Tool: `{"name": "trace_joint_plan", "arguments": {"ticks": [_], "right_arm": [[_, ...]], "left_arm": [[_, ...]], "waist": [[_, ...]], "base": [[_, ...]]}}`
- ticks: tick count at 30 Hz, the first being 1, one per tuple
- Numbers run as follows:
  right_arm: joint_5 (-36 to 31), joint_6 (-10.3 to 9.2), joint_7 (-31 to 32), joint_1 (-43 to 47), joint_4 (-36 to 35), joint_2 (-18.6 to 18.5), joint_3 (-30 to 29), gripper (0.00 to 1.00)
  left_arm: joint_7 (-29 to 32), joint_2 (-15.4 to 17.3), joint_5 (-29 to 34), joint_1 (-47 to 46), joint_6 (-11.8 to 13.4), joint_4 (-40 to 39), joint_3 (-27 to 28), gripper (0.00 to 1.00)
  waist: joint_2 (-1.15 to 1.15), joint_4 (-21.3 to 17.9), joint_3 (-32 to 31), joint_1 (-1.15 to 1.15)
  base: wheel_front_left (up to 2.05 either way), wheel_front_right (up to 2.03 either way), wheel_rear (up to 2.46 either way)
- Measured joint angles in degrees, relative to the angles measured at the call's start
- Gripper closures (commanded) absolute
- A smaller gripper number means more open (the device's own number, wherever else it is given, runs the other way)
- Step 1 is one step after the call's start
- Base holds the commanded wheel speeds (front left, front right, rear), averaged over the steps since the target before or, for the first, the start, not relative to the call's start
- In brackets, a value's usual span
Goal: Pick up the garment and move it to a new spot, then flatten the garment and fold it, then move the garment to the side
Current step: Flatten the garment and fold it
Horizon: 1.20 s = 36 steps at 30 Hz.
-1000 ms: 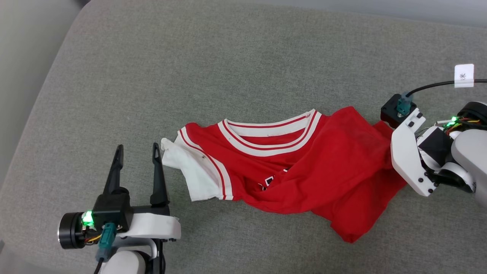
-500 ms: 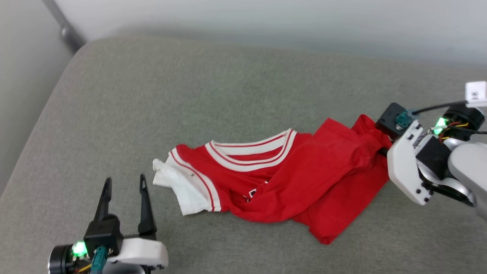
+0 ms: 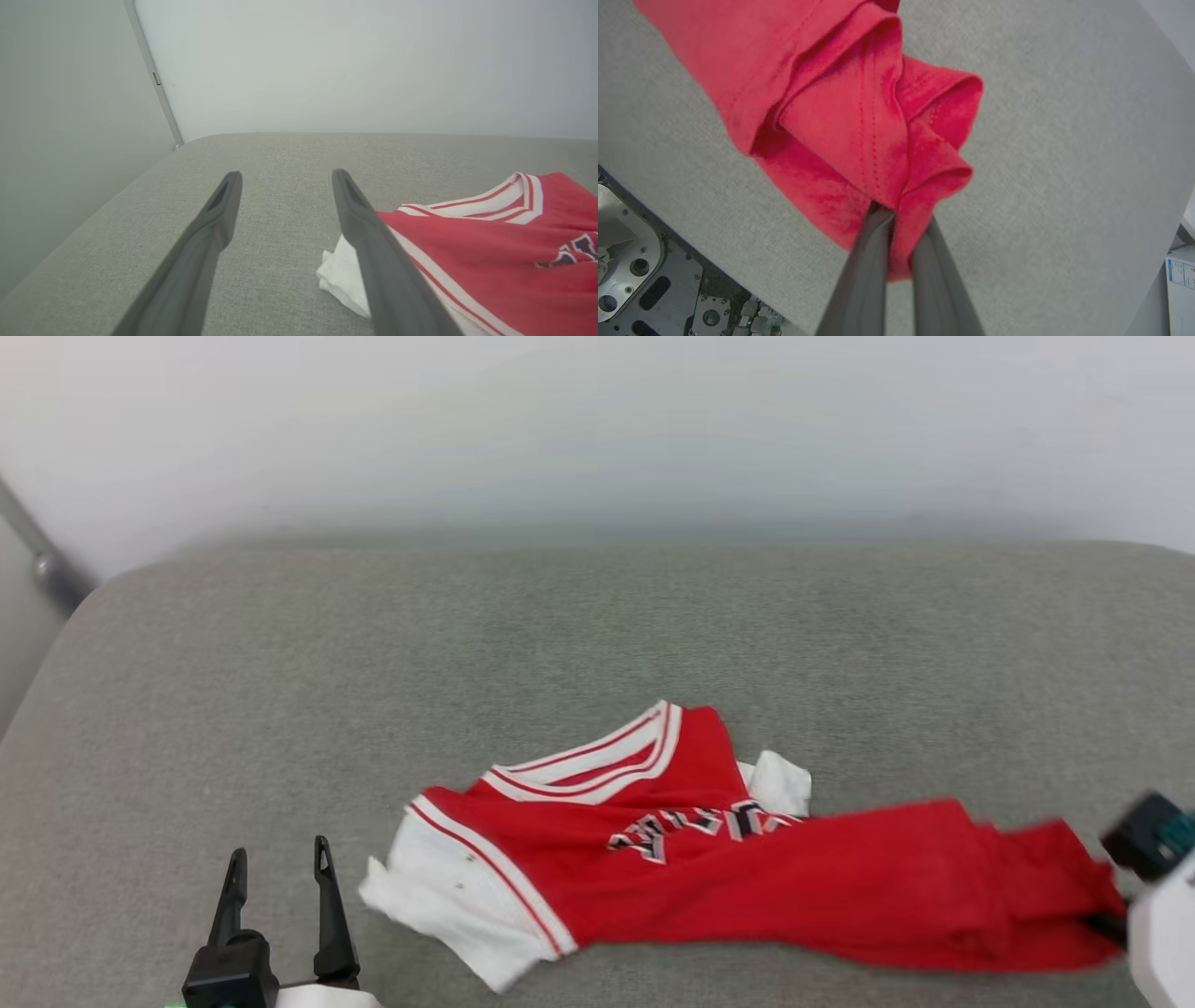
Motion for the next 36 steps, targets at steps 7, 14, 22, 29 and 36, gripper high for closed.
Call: {"name": "trace_joint_plan", "arguments": {"ticks": [7, 14, 22, 29, 36], "right_arm": [[2.57, -0.01, -2.60, 14.93, 7.73, 1.29, -6.13, 1.00], [1.27, -0.01, -6.13, 20.48, 12.13, 6.28, -12.67, 0.00], [-4.43, -0.01, -10.15, 19.91, 7.76, 5.32, -26.13, 0.00], [-10.33, -0.01, -5.77, 14.69, -2.90, 5.50, -37.77, 0.00], [-13.74, -0.01, 8.95, 5.56, -12.52, 7.56, -33.04, 0.00]], "left_arm": [[0.00, -0.48, 0.70, 0.47, -0.99, -0.12, 1.41, 0.00], [0.00, -0.86, 1.46, 0.76, -1.86, 0.35, 2.19, 0.00], [0.00, -1.27, 2.72, 1.63, -2.50, 0.47, 2.34, 0.00], [-0.01, -1.88, 3.98, 1.53, -3.00, -0.01, 1.37, 0.00], [0.00, -2.22, 4.98, -0.55, -3.52, -0.44, -0.13, 0.00]], "waist": [[0.00, -1.72, -0.04, 0.00], [0.00, -1.80, -0.55, 0.00], [0.00, -1.45, -1.63, 0.00], [0.00, 0.23, -1.30, 0.00], [0.00, 2.50, 0.77, 0.00]], "base": [[0.00, 0.00, 0.00], [0.00, 0.00, 0.00], [0.00, 0.00, 0.00], [0.00, 0.00, 0.00], [0.00, 0.00, 0.00]]}}
